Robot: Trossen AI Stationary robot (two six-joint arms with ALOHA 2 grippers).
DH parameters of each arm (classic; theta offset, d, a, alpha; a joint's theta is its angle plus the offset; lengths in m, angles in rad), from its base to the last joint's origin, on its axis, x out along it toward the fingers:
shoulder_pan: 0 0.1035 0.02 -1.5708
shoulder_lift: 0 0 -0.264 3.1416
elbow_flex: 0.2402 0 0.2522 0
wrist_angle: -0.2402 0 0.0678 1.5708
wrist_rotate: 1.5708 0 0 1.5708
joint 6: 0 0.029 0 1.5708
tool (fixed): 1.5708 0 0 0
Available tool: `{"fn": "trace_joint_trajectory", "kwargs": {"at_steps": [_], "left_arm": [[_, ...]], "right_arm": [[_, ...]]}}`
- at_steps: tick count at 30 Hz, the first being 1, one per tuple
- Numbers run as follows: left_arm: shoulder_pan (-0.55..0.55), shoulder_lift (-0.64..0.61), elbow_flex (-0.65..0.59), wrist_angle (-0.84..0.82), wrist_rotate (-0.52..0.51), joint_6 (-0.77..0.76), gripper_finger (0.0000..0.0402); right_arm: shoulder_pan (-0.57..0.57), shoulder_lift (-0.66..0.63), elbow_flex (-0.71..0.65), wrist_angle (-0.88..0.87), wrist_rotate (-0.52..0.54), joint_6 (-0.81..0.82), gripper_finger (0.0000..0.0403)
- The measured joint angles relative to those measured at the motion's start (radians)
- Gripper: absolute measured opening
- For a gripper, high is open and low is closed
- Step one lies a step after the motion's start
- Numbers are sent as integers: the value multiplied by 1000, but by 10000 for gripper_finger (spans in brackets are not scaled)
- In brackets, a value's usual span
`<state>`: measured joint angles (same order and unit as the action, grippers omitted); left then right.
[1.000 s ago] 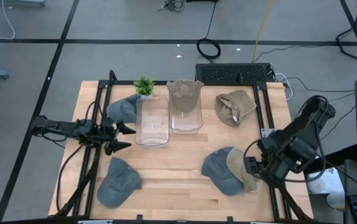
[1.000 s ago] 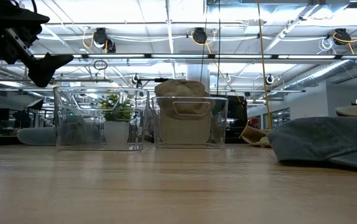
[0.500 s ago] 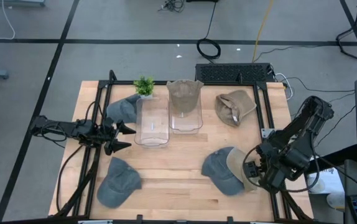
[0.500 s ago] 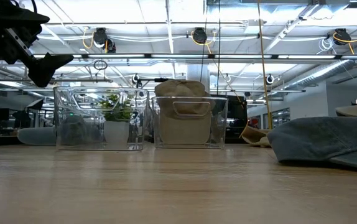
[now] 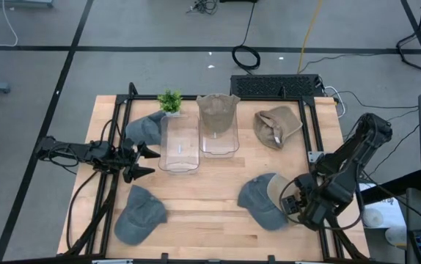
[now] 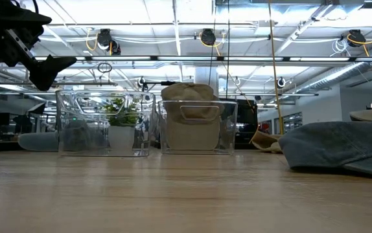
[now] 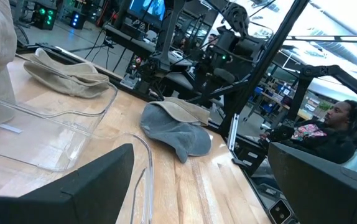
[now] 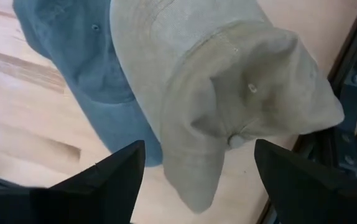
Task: Pick & Place hat
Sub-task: Put the bottom brown cap into the right transparent bin
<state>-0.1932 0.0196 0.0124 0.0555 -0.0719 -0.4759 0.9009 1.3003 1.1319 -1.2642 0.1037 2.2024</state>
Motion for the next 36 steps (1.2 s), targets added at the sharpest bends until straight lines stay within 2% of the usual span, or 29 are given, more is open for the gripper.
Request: {"fn": "trace_joint_trajectory", "kwargs": {"at_steps": [23,27,36], "left_arm": [[0,0,0,0,0,0,381],[0,0,0,0,0,0,381],[0,0,0,0,0,0,381]], "right_arm": [[0,0,-195,265,-4,-123,290],[-3,0,-237,328,-33,-132,290],[-3,0,-287,360,-54,-157,290]]}}
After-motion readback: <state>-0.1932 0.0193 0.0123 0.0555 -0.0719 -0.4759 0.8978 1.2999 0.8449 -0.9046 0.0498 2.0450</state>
